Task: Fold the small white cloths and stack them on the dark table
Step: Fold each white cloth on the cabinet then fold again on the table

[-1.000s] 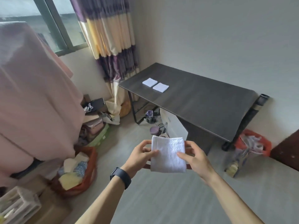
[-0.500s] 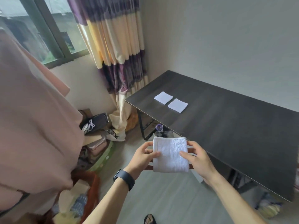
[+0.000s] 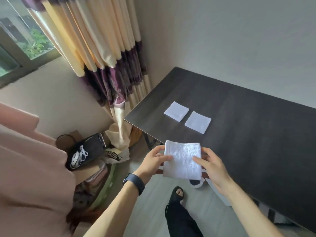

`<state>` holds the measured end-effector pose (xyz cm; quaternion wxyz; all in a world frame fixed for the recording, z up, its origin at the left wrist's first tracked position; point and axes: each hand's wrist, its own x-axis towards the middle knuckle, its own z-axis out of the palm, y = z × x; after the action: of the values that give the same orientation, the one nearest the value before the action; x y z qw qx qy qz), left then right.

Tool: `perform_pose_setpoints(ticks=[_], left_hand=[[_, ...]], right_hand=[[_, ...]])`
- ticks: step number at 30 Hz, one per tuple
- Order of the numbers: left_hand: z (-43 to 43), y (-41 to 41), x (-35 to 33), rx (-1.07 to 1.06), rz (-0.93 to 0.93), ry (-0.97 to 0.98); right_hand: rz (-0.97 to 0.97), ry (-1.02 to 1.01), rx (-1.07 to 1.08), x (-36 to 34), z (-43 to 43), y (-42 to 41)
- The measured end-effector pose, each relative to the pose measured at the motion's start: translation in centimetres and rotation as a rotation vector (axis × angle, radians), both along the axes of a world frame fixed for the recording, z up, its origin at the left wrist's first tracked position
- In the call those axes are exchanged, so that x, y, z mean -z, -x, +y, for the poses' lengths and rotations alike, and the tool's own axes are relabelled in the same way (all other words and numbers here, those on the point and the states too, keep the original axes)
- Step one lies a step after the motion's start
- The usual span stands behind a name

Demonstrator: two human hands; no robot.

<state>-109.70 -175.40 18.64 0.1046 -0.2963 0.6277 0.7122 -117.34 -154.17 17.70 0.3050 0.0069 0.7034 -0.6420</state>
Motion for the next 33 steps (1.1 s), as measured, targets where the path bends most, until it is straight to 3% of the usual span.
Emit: perform_pose_setpoints(ticks=[12,16,25,33], left_hand=[[-12.0,20.7,4.4,0.012,-0.189,0.012],[-14.6,27.1,6.8,0.042,-0.234,0.048],[-18.3,39.5,15.3,0.278,-0.254,0.223],[-19.2,44.0,19.6,0.45,-0.243,0.403]], right_hand=[[-0.179,-0.034,0.131,5.2,-12.6,17.6],[-0.149,-0.14,0.178,7.8,-16.0,22.4],[-0.192,-0.397,0.4,14.1,-20.7,30.5],[-0.236,-0.482,0.487,18.1,-22.4,33.8]])
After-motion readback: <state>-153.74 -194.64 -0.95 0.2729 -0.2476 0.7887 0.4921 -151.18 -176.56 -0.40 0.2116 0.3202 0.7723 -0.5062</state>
